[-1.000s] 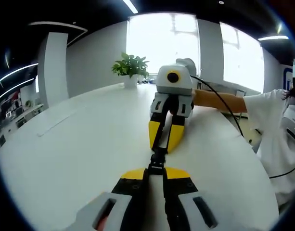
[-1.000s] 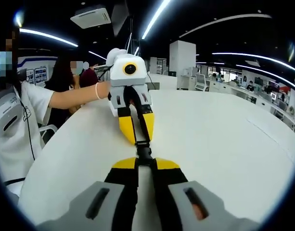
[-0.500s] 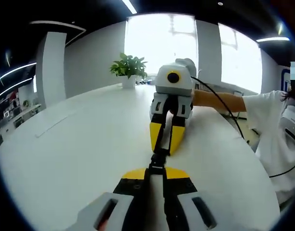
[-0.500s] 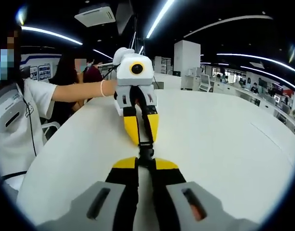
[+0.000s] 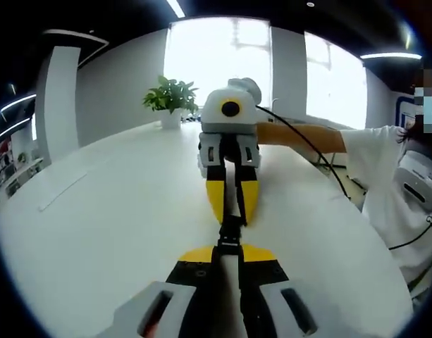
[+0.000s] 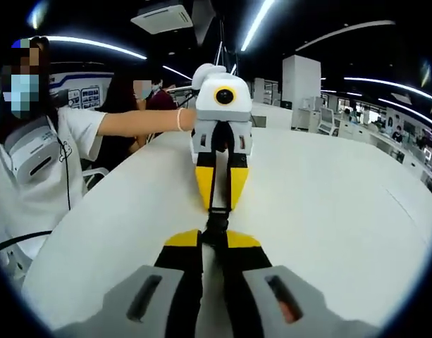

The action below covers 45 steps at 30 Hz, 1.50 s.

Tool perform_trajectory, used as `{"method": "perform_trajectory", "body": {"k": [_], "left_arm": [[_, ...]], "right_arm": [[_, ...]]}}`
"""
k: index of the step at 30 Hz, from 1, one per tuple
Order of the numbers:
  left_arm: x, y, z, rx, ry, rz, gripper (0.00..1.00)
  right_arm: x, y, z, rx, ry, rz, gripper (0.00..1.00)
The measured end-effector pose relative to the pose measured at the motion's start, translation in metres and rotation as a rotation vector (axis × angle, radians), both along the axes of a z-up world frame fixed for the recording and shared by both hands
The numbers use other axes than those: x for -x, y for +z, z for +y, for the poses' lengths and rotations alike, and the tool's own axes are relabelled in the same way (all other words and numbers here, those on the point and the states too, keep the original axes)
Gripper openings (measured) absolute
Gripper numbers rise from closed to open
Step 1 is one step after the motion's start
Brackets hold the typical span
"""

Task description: Snap the two parts of the plastic buckle together until the buckle closes and remains connected.

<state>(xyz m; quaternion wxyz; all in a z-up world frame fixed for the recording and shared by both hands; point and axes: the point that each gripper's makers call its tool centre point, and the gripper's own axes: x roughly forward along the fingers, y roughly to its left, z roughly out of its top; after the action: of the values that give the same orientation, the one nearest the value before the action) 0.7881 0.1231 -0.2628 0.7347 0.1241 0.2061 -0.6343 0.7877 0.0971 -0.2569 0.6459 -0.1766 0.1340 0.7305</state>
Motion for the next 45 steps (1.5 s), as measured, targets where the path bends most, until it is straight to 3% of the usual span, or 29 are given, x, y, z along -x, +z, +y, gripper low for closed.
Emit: {"method": "perform_trajectory", "body": {"k": [9,13,19,22,27,34,45], "left_arm": [[-0.009,0.002,0.001,0.018,0.091,-0.077,0.15],[-0.007,0.002,-0.003,0.018,0.089,-0.075,0.2],[-0.01,0.002,-0.007,0.035,0.096,-0.068,0.19],[-0.009,0.002,-0.009,0.031,0.094,-0.07,0.12],[-0.007,0.003,-0.008,0.009,0.071,-0.089,0.11],[-0.003,0.002,-0.001,0.017,0.029,-0.059,0.11],[0.004,0.001,-0.012,0.017,-0.025,-0.064,0.11]], "right_arm": [[-0.003,0.003,-0.003,0.011,-0.128,-0.097,0.14],[-0.006,0.003,-0.006,0.008,-0.173,-0.087,0.21],[-0.008,0.003,-0.007,-0.004,-0.244,-0.071,0.17],[-0.011,0.003,-0.007,0.002,-0.267,-0.069,0.12],[-0.013,0.003,-0.006,-0.002,-0.238,-0.076,0.11],[-0.008,0.002,-0.011,-0.025,-0.195,-0.054,0.11],[0.002,0.002,-0.003,-0.006,-0.133,-0.068,0.11]]}}
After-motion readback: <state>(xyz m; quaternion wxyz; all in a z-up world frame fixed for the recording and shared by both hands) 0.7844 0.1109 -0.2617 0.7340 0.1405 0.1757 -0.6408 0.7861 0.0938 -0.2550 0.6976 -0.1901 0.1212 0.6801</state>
